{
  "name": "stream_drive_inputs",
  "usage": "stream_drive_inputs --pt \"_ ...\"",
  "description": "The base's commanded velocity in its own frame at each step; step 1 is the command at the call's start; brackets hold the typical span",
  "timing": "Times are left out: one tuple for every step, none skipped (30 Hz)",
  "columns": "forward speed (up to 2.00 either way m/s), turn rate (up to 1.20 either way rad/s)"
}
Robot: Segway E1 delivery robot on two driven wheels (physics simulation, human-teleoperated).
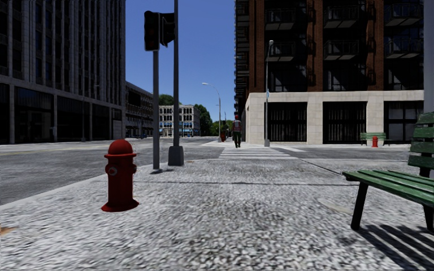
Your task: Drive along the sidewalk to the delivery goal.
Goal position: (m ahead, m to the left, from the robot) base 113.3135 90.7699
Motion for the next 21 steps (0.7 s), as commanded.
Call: stream_drive_inputs --pt "2.00 -0.30" --pt "2.00 -0.31" --pt "2.00 -0.31" --pt "2.00 -0.31" --pt "2.00 -0.31" --pt "2.00 -0.31" --pt "2.00 -0.31" --pt "2.00 -0.29" --pt "2.00 -0.09" --pt "2.00 0.00" --pt "2.00 0.00" --pt "2.00 0.00" --pt "2.00 0.00" --pt "2.00 0.00" --pt "2.00 0.00" --pt "2.00 0.00" --pt "2.00 0.00" --pt "2.00 0.00" --pt "2.00 0.00" --pt "2.00 0.00" --pt "2.00 0.00"
